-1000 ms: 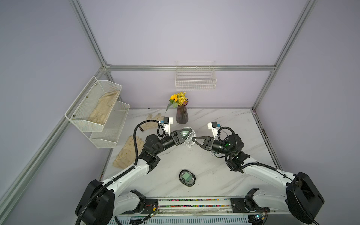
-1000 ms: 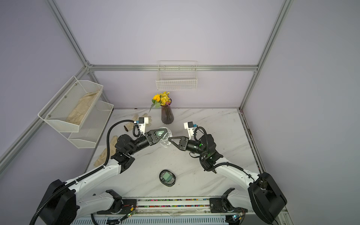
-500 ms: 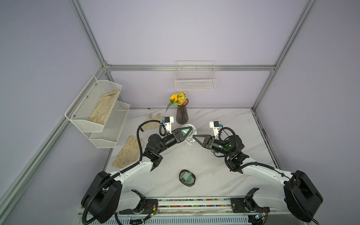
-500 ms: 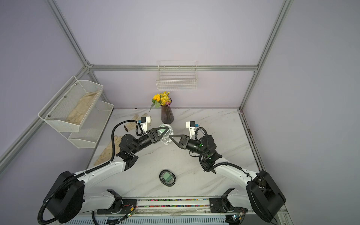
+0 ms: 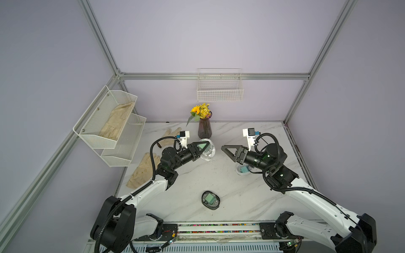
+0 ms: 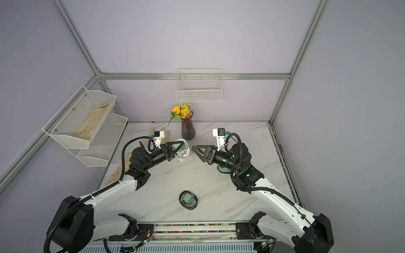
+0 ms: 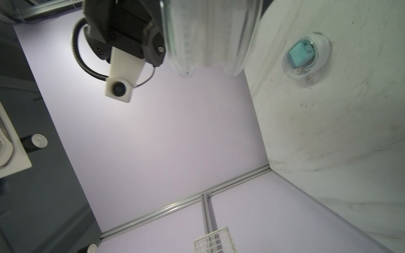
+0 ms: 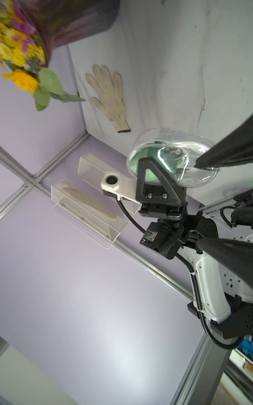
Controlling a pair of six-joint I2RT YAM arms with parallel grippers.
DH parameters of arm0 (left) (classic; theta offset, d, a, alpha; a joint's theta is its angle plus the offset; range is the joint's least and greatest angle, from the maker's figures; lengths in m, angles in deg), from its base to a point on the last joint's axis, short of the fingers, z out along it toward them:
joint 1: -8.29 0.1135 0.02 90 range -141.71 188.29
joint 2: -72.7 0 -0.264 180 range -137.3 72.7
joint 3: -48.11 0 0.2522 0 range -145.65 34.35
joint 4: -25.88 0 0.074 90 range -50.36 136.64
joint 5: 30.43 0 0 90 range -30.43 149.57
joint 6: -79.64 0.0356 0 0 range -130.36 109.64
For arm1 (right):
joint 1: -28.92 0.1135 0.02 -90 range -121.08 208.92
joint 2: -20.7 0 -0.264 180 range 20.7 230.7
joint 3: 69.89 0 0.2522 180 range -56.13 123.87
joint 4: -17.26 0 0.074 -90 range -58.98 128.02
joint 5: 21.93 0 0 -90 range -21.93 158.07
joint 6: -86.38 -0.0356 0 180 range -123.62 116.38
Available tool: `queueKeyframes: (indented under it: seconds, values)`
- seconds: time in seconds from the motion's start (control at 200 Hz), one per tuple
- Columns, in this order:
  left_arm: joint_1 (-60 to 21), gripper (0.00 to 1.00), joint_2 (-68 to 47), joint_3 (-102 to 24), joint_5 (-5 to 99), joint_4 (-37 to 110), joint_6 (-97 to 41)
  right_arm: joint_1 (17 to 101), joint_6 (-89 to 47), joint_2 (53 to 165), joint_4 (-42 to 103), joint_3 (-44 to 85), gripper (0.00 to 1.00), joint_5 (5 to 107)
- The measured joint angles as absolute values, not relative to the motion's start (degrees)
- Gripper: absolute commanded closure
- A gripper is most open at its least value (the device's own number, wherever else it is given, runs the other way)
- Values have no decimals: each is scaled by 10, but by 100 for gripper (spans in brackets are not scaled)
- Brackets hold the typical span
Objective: Pack away charging kits
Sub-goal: Adjust the storage bag, then zip the zipper on the storage bag.
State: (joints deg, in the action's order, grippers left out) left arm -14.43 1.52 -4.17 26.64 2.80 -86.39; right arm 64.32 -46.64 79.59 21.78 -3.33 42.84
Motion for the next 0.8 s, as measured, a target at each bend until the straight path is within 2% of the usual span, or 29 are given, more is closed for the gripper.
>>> queueKeyframes:
  seconds: [0.11, 0.31, 0.47, 0.62, 0.8]
  values:
    - [-134, 90, 20, -62, 277, 96, -868, 643, -384, 782, 301, 13, 44, 453]
    - [-131, 95, 20, -76, 290, 131, -909, 697, -299, 820, 373, 21, 45, 493]
    - [-131, 92, 20, -78, 301, 158, -936, 764, -253, 844, 394, 15, 47, 537]
    - [-131, 89, 24, -84, 306, 189, -943, 776, -222, 868, 394, 15, 49, 572]
    - [-131, 88, 45, -97, 310, 213, -944, 776, -189, 899, 385, 16, 60, 591]
